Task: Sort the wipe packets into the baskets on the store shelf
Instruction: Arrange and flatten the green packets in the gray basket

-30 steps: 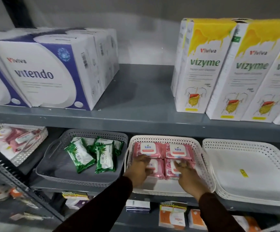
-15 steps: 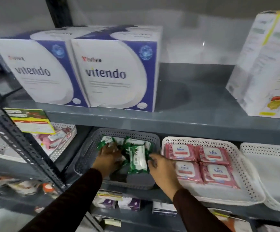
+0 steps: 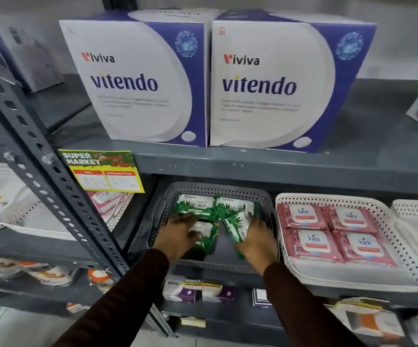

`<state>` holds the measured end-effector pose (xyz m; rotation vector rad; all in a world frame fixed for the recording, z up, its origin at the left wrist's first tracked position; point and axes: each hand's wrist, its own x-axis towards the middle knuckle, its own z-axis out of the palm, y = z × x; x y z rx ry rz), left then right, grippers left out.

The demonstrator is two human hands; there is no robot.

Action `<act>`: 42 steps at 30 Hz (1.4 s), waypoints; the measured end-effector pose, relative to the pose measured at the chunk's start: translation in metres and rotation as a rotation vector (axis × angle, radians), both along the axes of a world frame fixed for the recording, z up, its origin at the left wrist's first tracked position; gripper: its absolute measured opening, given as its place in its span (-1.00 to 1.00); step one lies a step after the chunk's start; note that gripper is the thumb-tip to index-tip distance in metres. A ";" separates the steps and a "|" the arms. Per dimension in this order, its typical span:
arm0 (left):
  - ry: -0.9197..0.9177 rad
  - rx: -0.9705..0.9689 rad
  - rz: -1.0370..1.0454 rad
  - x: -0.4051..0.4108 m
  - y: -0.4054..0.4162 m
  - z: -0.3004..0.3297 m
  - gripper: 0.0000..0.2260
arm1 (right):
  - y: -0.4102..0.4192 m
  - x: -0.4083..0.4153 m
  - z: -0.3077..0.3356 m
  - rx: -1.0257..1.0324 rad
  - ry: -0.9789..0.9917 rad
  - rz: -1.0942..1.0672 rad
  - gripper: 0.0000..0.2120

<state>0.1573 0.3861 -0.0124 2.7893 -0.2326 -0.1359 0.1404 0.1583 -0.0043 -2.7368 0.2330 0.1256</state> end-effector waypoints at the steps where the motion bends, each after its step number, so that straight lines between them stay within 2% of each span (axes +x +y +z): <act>1: 0.016 -0.071 -0.027 -0.001 0.003 -0.001 -0.50 | -0.003 0.000 -0.001 0.028 0.015 0.011 -0.22; 5: 0.059 -0.185 -0.050 -0.003 0.008 -0.002 -0.53 | -0.015 -0.003 0.002 0.196 0.065 0.126 -0.28; 13: 0.094 -0.140 -0.052 -0.003 0.002 -0.001 -0.52 | -0.010 0.003 -0.012 0.110 0.017 0.309 -0.31; 18: 0.138 -0.079 -0.028 0.003 -0.007 -0.004 -0.52 | 0.006 0.006 -0.019 -0.004 0.019 0.323 -0.28; 21: 0.147 -0.033 -0.028 0.004 -0.006 -0.006 -0.51 | 0.003 0.003 -0.022 -0.032 0.044 0.347 -0.41; 23: 0.092 -0.019 -0.049 0.004 -0.005 -0.004 -0.48 | 0.001 0.003 -0.019 -0.040 0.060 0.379 -0.51; 26: -0.076 0.044 -0.085 0.014 -0.008 -0.001 -0.43 | 0.000 0.016 -0.017 -0.067 -0.026 0.338 -0.45; 28: -0.110 0.079 -0.093 0.033 -0.011 0.001 -0.42 | -0.001 0.034 -0.015 -0.124 -0.101 0.295 -0.38; 32: -0.045 0.180 -0.121 0.062 -0.013 -0.009 -0.44 | 0.010 0.066 -0.022 -0.147 0.016 0.324 -0.37; 34: 0.005 0.165 -0.139 0.064 -0.013 -0.018 -0.47 | 0.017 0.070 -0.030 -0.179 0.055 0.366 -0.38; 42: 0.016 0.131 -0.165 0.067 -0.017 -0.027 -0.49 | 0.022 0.069 -0.037 -0.198 0.009 0.378 -0.38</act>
